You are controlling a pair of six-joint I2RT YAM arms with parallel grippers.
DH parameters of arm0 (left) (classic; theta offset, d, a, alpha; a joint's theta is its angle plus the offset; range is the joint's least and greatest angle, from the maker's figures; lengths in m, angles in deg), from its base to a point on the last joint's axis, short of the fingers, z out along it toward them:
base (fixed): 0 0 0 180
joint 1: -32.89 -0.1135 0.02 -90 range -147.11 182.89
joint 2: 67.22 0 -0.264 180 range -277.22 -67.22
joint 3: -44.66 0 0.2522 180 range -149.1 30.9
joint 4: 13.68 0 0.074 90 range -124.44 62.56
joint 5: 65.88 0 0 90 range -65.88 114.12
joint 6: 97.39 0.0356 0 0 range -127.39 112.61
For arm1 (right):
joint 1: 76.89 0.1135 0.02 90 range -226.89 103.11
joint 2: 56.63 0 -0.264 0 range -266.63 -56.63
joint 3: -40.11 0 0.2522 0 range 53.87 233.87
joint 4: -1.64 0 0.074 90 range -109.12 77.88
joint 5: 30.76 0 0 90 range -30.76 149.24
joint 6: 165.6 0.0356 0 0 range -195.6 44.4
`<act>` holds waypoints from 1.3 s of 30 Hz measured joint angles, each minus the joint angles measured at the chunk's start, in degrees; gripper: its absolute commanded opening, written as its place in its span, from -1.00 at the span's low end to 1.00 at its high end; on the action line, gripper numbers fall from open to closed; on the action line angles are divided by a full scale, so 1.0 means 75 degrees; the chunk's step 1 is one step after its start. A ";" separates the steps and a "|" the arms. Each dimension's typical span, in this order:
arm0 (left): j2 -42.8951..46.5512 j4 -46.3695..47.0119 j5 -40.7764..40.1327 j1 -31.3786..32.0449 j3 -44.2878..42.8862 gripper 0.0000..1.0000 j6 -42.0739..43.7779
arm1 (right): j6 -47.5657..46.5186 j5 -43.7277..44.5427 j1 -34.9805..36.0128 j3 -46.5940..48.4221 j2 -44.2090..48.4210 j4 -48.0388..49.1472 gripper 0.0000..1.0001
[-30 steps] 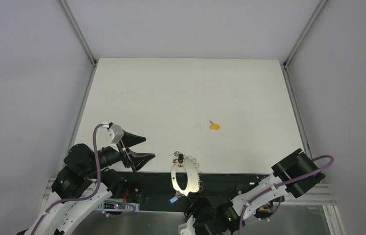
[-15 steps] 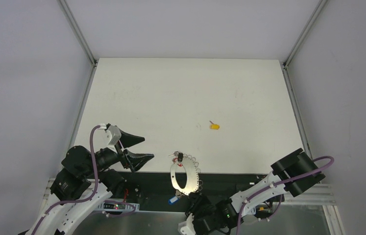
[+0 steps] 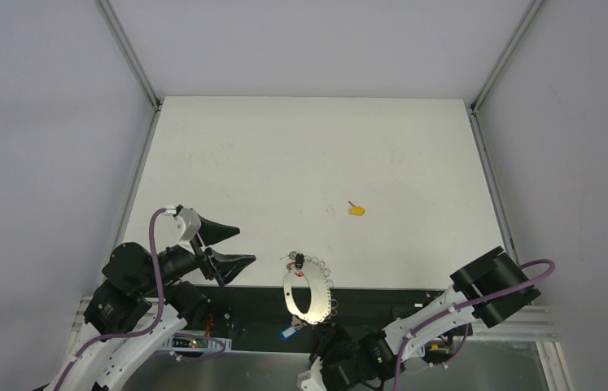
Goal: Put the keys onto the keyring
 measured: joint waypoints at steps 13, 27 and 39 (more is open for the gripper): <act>-0.0047 -0.0003 0.0017 -0.0195 0.0000 0.61 0.0000 | -0.0184 -0.0003 0.0044 0.0117 0.0020 -0.0134 -1.00; -0.0079 -0.0003 0.0087 -0.0297 0.0000 0.61 0.0000 | -0.0297 0.0799 0.0184 0.0393 0.0067 -0.0909 -1.00; -0.0172 -0.0003 0.0166 -0.0449 0.0000 0.61 -0.0003 | -0.0221 0.1877 -0.0664 0.0886 0.1454 -0.0154 -1.00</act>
